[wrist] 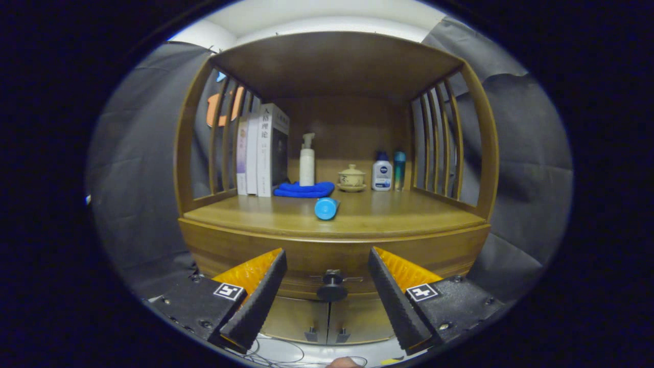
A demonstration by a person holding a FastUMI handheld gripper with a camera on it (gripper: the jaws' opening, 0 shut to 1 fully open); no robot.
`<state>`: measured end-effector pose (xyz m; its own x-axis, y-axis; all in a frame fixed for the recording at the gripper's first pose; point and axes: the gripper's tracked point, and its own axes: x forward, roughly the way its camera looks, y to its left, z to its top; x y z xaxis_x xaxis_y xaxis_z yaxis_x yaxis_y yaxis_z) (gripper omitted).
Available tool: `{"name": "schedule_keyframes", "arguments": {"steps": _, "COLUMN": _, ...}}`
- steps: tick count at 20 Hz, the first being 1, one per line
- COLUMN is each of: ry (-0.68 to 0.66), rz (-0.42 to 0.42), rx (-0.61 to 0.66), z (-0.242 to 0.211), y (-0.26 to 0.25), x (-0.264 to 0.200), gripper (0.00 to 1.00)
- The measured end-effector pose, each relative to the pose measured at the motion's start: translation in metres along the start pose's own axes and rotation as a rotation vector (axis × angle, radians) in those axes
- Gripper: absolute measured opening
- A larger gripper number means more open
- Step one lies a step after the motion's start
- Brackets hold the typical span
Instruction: Pull open the drawer, take out the items inside it, and place them on the countertop above the cabinet.
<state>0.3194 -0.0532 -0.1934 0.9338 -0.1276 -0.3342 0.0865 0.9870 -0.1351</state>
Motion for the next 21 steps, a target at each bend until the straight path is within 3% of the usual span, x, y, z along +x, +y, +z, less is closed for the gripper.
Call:
{"name": "schedule_keyframes", "arguments": {"steps": 14, "ry": -0.14, "rz": 0.19, "rx": 0.037, "z": 0.085, "y": 0.007, "x": -0.215, "gripper": 1.0}}
{"name": "schedule_keyframes", "arguments": {"steps": 21, "ry": -0.184, "rz": 0.228, "rx": 0.045, "z": 0.104, "y": -0.002, "x": -0.277, "gripper": 1.0}}
